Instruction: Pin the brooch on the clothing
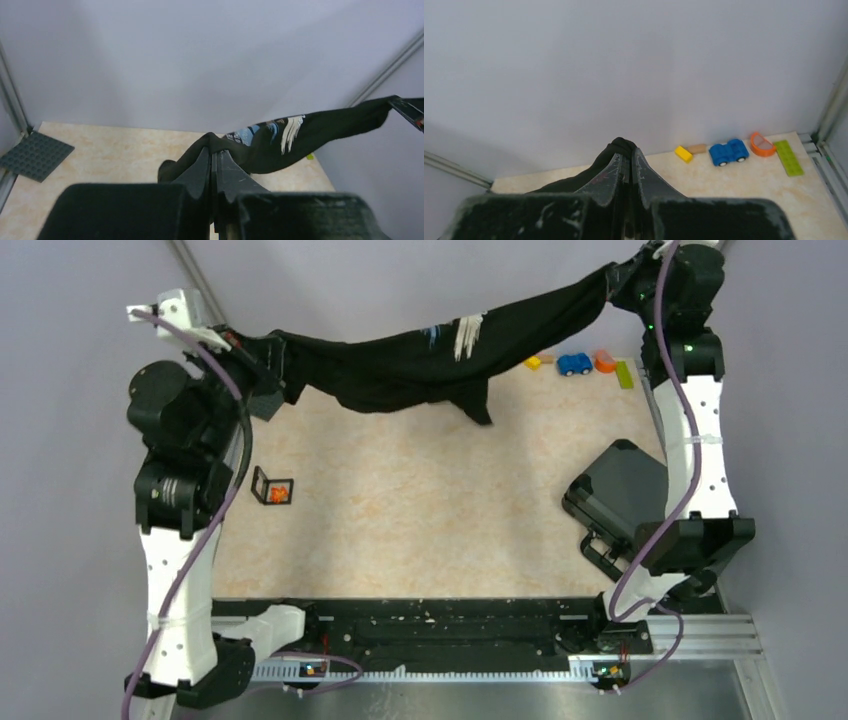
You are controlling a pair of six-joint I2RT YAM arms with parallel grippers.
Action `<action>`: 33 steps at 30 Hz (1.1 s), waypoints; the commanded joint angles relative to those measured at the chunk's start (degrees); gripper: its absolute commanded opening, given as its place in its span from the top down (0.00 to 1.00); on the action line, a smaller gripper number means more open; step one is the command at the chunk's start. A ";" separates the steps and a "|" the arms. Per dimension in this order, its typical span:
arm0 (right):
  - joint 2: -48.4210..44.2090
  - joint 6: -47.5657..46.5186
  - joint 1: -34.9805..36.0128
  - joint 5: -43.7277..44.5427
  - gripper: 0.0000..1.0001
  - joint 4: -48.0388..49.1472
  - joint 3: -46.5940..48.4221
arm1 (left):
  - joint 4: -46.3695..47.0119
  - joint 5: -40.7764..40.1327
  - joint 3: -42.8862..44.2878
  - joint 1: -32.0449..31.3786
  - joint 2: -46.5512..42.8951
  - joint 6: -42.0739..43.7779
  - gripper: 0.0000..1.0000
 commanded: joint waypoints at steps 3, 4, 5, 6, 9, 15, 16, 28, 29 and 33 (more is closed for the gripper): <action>1.11 3.60 -1.72 -8.91 1.00 0.55 -2.42 | -0.51 9.18 -11.45 0.42 -8.15 -0.42 1.00; 0.69 3.04 -1.78 -9.16 1.00 0.19 -6.11 | -0.76 11.40 -16.21 0.42 -10.44 -1.54 1.00; 0.29 2.50 -1.80 -9.09 1.00 -0.12 -10.18 | -0.54 14.33 -21.73 0.42 -12.89 -3.00 1.00; -0.19 1.98 -1.90 -8.75 1.00 -0.09 -14.76 | 0.68 18.42 -27.69 0.42 -15.67 -4.17 1.00; 0.45 0.83 -2.71 -6.53 1.00 0.54 -25.16 | 3.72 31.89 -44.97 0.34 -23.39 -9.96 1.00; 7.98 -4.42 -4.11 -7.94 0.57 -4.56 -26.38 | -3.37 42.57 -59.74 0.16 -34.77 -8.05 0.16; 7.30 -4.49 -4.10 -8.54 0.50 -3.52 -27.84 | -5.64 40.72 -59.15 0.16 -35.63 -6.68 0.10; -9.20 -2.06 10.90 -4.51 0.29 7.08 -53.10 | 10.22 30.01 -64.53 0.16 -21.12 -15.41 0.06; -11.18 -1.17 12.52 -3.73 0.29 8.67 -55.92 | 11.30 28.28 -65.91 0.12 -19.93 -15.50 0.07; -15.88 2.94 18.28 -0.88 0.29 13.71 -64.67 | 11.68 22.48 -70.08 -1.39 -16.86 -15.27 0.09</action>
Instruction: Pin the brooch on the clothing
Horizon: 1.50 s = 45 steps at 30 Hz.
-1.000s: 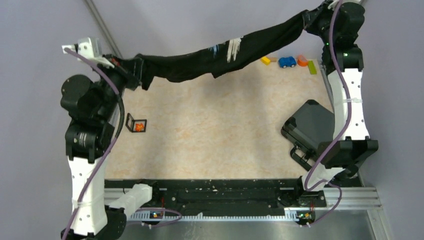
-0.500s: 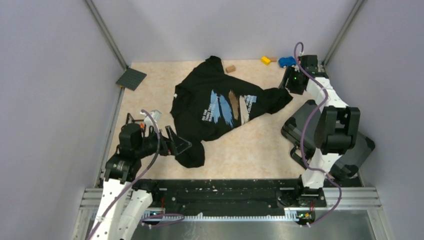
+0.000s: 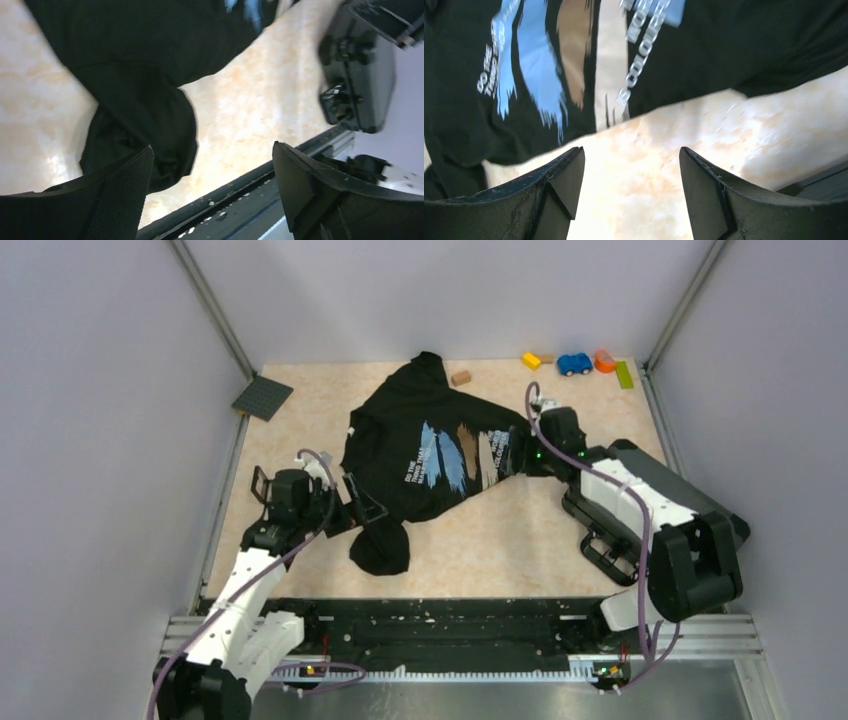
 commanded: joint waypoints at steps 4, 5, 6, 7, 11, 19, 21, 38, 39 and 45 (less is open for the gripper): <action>-7.13 7.12 6.66 4.18 0.31 11.71 -12.45 | 6.91 -13.24 -8.49 -6.65 1.84 -4.24 0.13; -7.49 7.57 7.20 4.18 0.31 12.87 -13.71 | 8.25 -14.35 -9.78 -8.29 2.14 -5.31 0.16; -7.74 7.93 7.68 4.18 0.31 13.83 -15.16 | 9.37 -16.04 -10.71 -10.22 2.61 -6.46 0.21; -7.85 8.32 8.06 4.14 0.33 14.49 -15.97 | 10.26 -17.93 -11.24 -11.87 3.11 -7.40 0.24; -7.21 9.11 8.76 2.56 0.42 15.56 -17.96 | 14.55 -21.10 -12.57 -15.22 6.45 -9.87 0.40; -4.60 12.12 8.97 -0.21 0.36 21.14 -21.46 | 16.45 -25.03 -10.07 -15.24 14.82 -8.37 0.41; -2.93 11.79 8.93 -0.56 0.36 21.20 -20.20 | 17.27 -25.53 -9.89 -15.24 16.02 -8.23 0.41; 15.98 9.78 8.99 3.34 0.37 22.63 -8.13 | 24.58 -25.89 -10.77 -14.91 25.52 -8.56 0.66; 16.98 9.77 8.94 3.54 0.36 22.64 -7.35 | 24.58 -25.71 -10.78 -14.85 25.37 -8.61 0.73; 20.61 7.34 8.94 6.96 0.66 21.08 -1.68 | 19.79 -24.26 -7.98 -14.20 20.24 -7.00 1.00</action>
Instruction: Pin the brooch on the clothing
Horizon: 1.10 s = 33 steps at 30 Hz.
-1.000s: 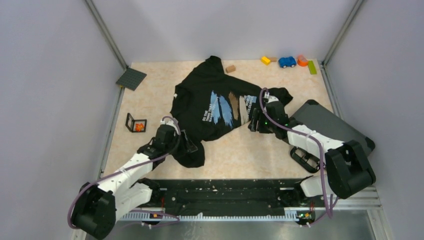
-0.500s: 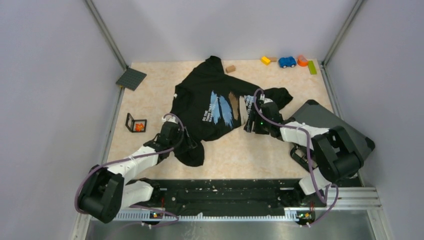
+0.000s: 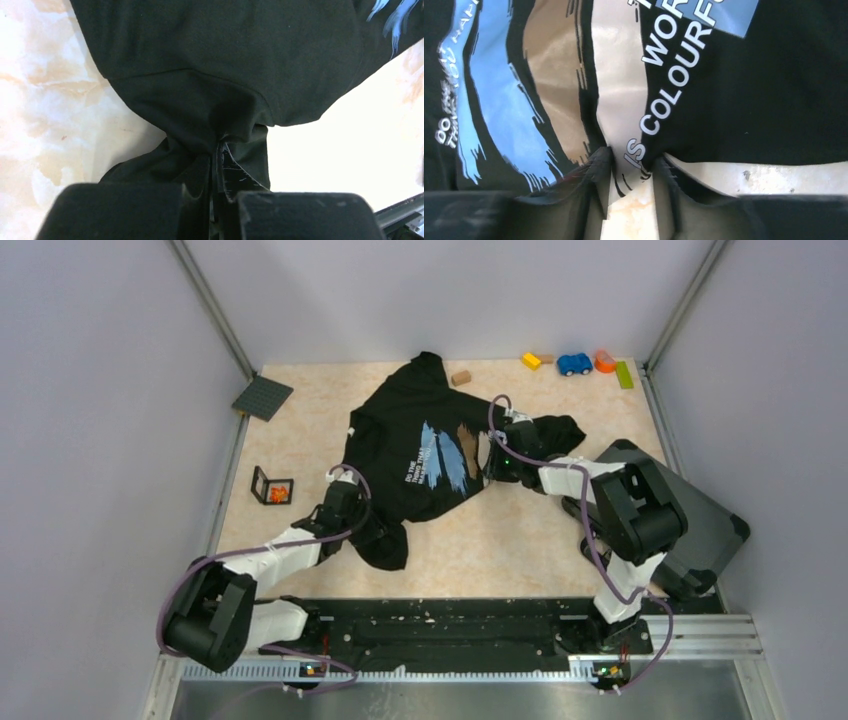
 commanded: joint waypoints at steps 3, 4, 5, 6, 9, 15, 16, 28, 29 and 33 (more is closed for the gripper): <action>0.19 -4.83 0.61 8.19 1.00 -4.85 5.67 | -8.54 3.10 5.79 1.66 -9.16 2.55 1.00; -1.28 -5.61 0.62 9.80 1.00 -7.29 6.40 | -10.13 3.66 6.77 2.09 -11.48 2.73 1.00; -2.87 -6.64 0.56 11.39 1.00 -10.12 7.18 | -11.80 4.39 7.82 2.68 -13.75 3.00 1.00; -5.14 -7.62 0.58 12.73 1.00 -11.96 7.58 | -13.43 5.14 9.02 3.39 -15.83 3.22 1.00; -13.04 -10.41 0.63 17.32 1.00 -17.59 8.32 | -18.65 6.83 12.42 5.57 -21.91 4.09 1.00; -23.16 -15.97 0.63 20.46 0.95 -24.57 13.02 | -20.93 15.25 14.36 10.29 -26.19 4.37 1.00; -23.45 -16.75 0.63 20.76 0.93 -24.25 13.92 | -20.40 16.45 14.08 11.06 -25.68 4.43 1.00; -3.44 -16.87 0.49 15.89 0.47 -32.24 36.69 | -16.07 13.66 12.16 21.41 -16.69 9.60 0.36; -4.85 -16.99 0.61 14.80 0.40 -30.94 34.66 | -17.34 13.48 11.97 21.42 -16.70 10.40 0.33; -11.83 -15.86 0.63 11.18 0.28 -26.72 23.49 | -18.38 12.77 7.57 21.42 -17.48 11.59 0.30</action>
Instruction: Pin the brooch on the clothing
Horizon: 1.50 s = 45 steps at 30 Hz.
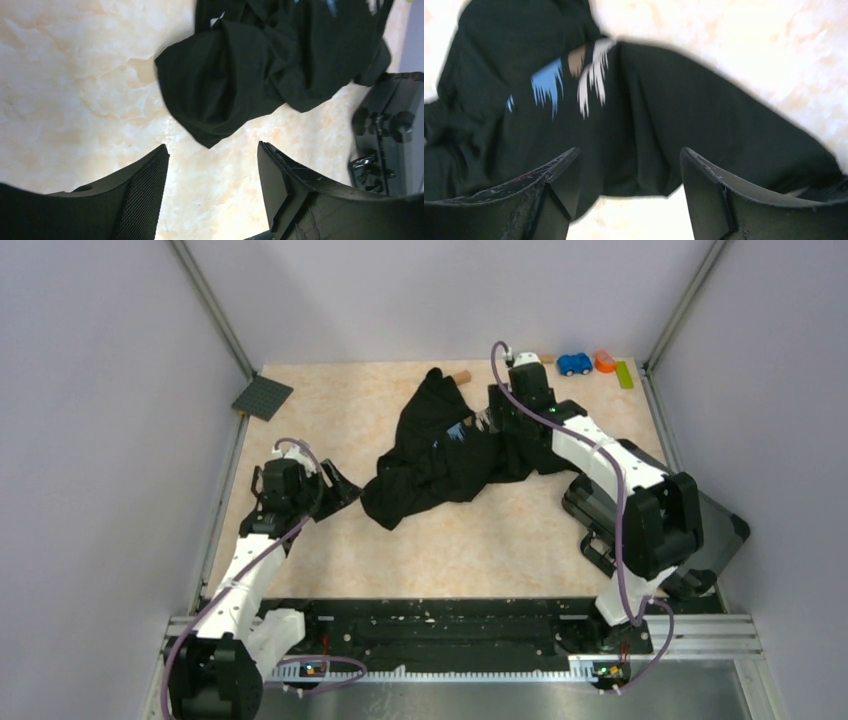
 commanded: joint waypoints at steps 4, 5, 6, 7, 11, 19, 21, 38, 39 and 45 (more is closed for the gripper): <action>-14.99 3.31 0.57 -8.96 0.27 4.10 -16.37 | 4.06 1.01 -10.62 0.00 -1.36 1.84 0.30; -16.29 4.07 0.56 -10.29 0.27 4.98 -18.92 | 6.02 1.77 -12.25 -0.14 -0.68 1.14 0.31; -17.35 5.29 0.68 -11.69 0.27 6.02 -21.16 | 7.47 1.83 -13.32 -0.24 0.17 0.80 0.32; -18.39 6.08 0.76 -12.48 0.27 6.97 -23.80 | 8.70 1.75 -14.01 -0.43 1.28 0.48 0.34; -21.09 8.68 0.83 -15.17 0.28 10.25 -29.69 | 14.45 1.08 -14.44 -2.69 5.28 -0.03 0.38; -22.75 11.08 0.91 -16.26 0.29 12.85 -35.05 | 16.75 -5.88 -9.97 -11.67 12.27 2.05 0.38; -22.99 11.47 1.04 -16.60 0.29 13.50 -36.35 | 16.26 -9.05 -8.98 -14.75 13.53 2.81 0.38; -23.64 12.53 1.53 -16.33 0.28 15.67 -41.57 | 13.98 -27.23 -0.33 -30.48 28.82 4.86 0.49; -23.59 12.53 1.55 -16.17 0.28 15.70 -41.82 | 13.72 -27.84 0.09 -30.91 29.51 4.69 0.49; -23.57 12.10 1.57 -14.60 0.29 15.80 -42.82 | 10.53 -31.72 1.84 -31.87 33.05 1.79 0.93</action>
